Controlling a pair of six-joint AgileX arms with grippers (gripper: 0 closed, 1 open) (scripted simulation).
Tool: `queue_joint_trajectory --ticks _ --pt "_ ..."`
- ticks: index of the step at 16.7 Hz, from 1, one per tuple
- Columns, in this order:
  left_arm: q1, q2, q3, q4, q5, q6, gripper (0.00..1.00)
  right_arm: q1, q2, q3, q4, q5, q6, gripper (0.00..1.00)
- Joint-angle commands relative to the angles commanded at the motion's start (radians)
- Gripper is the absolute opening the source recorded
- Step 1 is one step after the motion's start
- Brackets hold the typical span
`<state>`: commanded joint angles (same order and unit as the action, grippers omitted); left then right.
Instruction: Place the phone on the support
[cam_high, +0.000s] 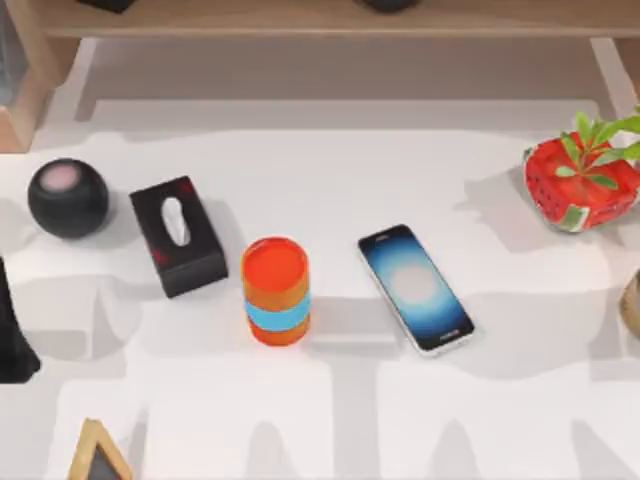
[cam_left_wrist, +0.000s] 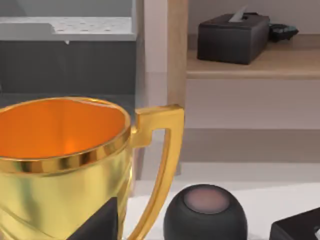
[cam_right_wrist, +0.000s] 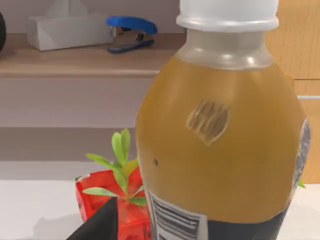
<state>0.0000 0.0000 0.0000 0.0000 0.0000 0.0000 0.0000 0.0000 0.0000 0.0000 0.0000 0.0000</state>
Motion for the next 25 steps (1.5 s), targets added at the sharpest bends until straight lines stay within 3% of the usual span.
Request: queue_joint_trajectory --ticks 5,10,20,25 --pt "0.000 0.000 0.000 0.000 0.000 0.000 1.00 0.011 0.042 0.059 -0.024 0.001 0.006 1.00" --pt "0.000 0.000 0.000 0.000 0.000 0.000 1.00 0.057 0.284 0.360 -0.155 0.011 0.024 1.00" --pt "0.000 0.000 0.000 0.000 0.000 0.000 1.00 0.258 1.244 1.239 -0.700 0.042 0.040 1.00" --pt "0.000 0.000 0.000 0.000 0.000 0.000 1.00 0.388 1.747 1.552 -0.975 0.043 0.078 1.00"
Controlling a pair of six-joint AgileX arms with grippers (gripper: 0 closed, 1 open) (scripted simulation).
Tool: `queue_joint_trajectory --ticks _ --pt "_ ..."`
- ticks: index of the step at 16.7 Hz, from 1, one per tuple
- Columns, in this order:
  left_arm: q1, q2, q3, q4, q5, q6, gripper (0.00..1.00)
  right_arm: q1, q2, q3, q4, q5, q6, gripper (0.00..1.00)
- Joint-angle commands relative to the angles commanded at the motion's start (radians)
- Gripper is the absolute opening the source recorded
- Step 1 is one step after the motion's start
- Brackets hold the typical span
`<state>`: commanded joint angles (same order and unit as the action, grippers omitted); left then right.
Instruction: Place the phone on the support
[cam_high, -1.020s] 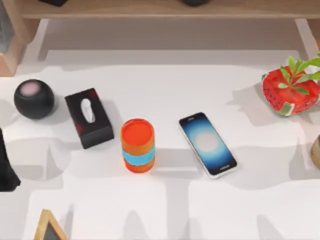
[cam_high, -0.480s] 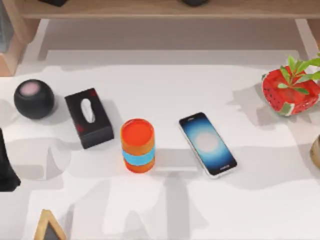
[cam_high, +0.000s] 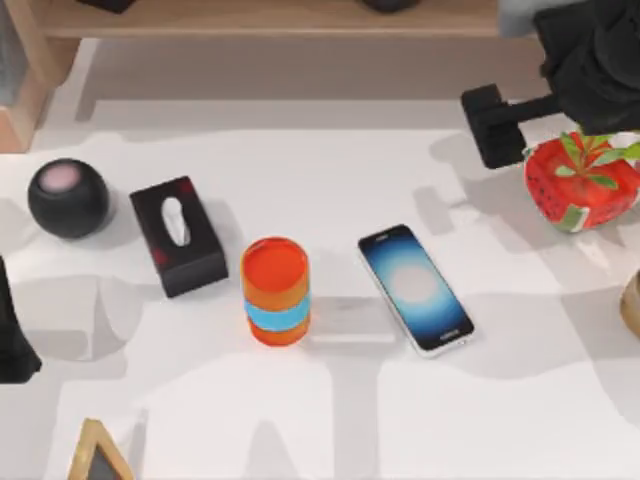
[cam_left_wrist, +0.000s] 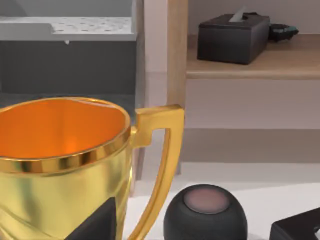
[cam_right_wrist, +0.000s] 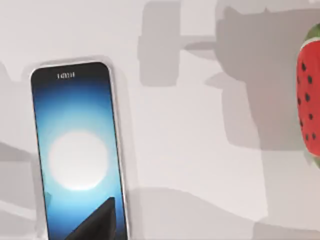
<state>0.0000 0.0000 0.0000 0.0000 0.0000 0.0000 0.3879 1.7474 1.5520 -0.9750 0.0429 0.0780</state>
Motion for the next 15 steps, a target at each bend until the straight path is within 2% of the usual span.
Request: queue_joint_trajectory --ticks 4,7,15 --pt "0.000 0.000 0.000 0.000 0.000 0.000 1.00 0.090 0.295 0.157 -0.140 -0.012 0.043 1.00" --pt "0.000 0.000 0.000 0.000 0.000 0.000 1.00 0.147 0.426 0.241 -0.193 -0.027 0.070 1.00" --pt "0.000 0.000 0.000 0.000 0.000 0.000 1.00 0.184 0.481 0.291 -0.210 -0.040 0.087 1.00"
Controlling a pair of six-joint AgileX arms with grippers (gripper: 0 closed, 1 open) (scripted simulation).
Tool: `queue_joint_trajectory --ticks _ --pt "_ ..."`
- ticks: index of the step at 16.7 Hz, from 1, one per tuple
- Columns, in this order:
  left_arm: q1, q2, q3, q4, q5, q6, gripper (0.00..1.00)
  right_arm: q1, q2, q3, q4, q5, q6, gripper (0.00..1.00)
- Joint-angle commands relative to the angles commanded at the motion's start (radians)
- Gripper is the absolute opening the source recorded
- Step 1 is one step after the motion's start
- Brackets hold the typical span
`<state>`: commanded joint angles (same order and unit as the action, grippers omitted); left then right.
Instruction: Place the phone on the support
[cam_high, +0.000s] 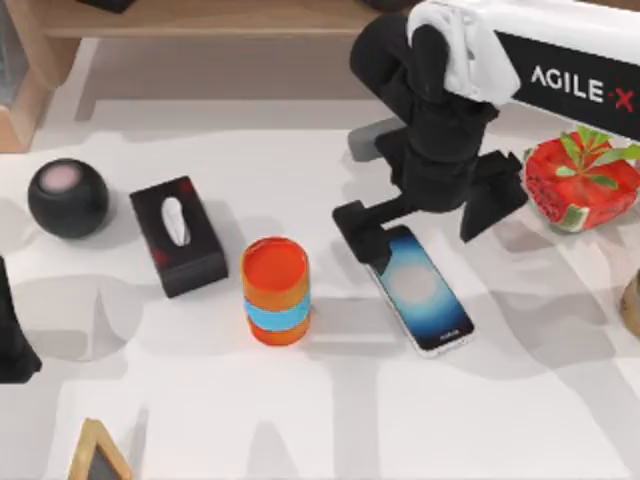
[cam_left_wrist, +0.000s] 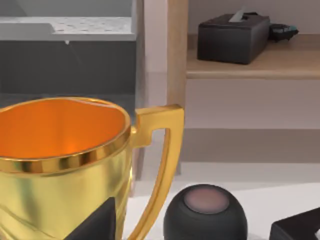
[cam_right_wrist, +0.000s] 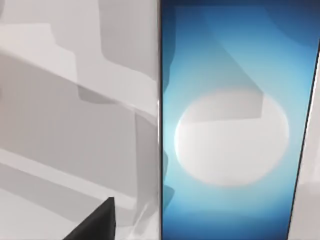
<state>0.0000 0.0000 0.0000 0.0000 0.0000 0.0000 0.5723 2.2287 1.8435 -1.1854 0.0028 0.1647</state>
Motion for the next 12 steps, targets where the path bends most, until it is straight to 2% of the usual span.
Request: queue_joint_trajectory --ticks 4,12 --pt "0.000 0.000 0.000 0.000 0.000 0.000 1.00 -0.008 0.006 -0.022 0.029 0.000 -0.008 1.00" --pt "0.000 0.000 0.000 0.000 0.000 0.000 1.00 -0.006 0.084 -0.161 0.243 0.002 -0.004 1.00"
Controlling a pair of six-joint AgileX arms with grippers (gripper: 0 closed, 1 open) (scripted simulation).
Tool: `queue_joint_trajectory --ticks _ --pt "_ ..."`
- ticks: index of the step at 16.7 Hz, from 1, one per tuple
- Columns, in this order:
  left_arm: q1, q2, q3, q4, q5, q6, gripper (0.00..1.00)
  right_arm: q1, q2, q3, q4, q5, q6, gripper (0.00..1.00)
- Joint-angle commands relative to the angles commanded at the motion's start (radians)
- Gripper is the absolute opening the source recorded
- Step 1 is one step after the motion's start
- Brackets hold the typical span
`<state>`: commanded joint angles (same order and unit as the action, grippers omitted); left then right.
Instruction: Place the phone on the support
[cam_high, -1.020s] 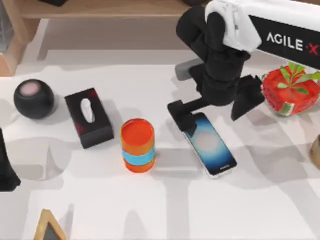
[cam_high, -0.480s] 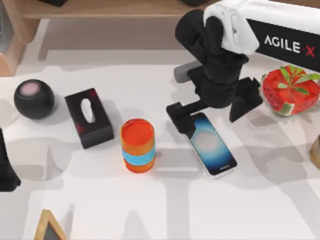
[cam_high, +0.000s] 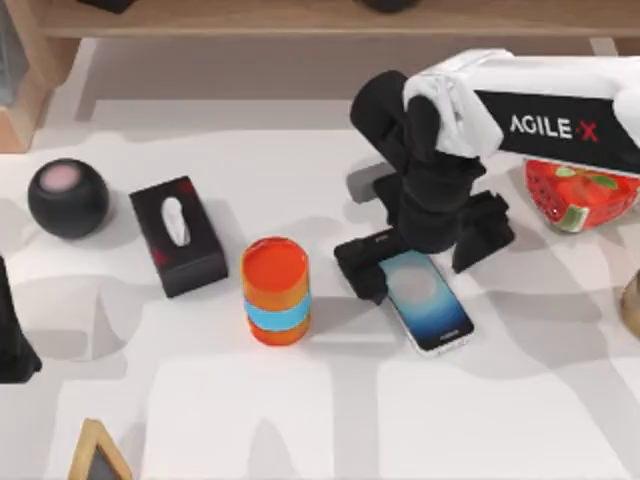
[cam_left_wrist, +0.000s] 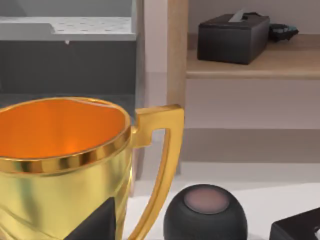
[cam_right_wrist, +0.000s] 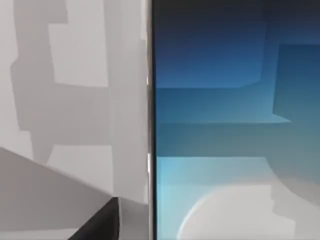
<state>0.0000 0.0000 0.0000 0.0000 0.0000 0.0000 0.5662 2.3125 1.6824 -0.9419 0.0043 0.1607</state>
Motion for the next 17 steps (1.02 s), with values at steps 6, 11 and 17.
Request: queue_joint_trajectory --ticks 6,11,17 --pt "0.000 0.000 0.000 0.000 0.000 0.000 1.00 0.007 0.008 -0.013 0.022 -0.001 0.007 0.92" --pt "0.000 0.000 0.000 0.000 0.000 0.000 1.00 0.007 0.008 -0.013 0.022 -0.001 0.007 0.55" --pt "0.000 0.000 0.000 0.000 0.000 0.000 1.00 0.007 0.008 -0.013 0.022 -0.001 0.007 0.10"
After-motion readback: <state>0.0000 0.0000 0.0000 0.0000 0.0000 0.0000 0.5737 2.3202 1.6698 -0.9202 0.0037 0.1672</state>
